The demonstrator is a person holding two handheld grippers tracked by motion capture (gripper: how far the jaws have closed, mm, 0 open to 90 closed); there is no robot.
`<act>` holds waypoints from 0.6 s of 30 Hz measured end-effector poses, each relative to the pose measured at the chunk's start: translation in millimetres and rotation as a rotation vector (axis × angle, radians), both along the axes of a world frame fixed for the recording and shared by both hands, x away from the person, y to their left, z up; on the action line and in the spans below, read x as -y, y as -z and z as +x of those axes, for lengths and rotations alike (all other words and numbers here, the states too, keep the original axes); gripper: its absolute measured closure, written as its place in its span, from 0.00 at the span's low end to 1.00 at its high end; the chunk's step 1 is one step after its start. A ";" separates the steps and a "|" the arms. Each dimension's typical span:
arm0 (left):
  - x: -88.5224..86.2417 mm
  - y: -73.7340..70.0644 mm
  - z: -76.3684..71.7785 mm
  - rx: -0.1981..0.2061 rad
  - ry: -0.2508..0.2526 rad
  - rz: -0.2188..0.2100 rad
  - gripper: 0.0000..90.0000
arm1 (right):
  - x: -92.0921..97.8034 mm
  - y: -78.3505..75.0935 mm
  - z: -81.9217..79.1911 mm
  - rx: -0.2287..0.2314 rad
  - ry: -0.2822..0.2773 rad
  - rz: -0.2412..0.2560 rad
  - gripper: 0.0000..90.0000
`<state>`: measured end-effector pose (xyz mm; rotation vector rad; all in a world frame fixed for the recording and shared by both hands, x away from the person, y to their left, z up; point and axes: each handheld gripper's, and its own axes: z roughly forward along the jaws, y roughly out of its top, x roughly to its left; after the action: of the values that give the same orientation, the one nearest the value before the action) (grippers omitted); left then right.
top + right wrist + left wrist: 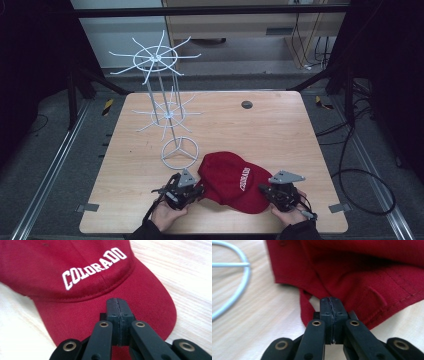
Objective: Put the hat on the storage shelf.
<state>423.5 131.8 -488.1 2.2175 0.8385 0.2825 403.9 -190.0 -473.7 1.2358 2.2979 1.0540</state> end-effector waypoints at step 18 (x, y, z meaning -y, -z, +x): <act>-4.9 -15.8 -21.6 0.034 0.037 -0.067 0.92 | 11.1 -3.0 24.1 0.073 0.091 0.007 0.96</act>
<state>401.9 136.7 -472.2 2.1577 0.7763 0.2702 428.0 -201.0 -470.8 1.2698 2.1645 1.0580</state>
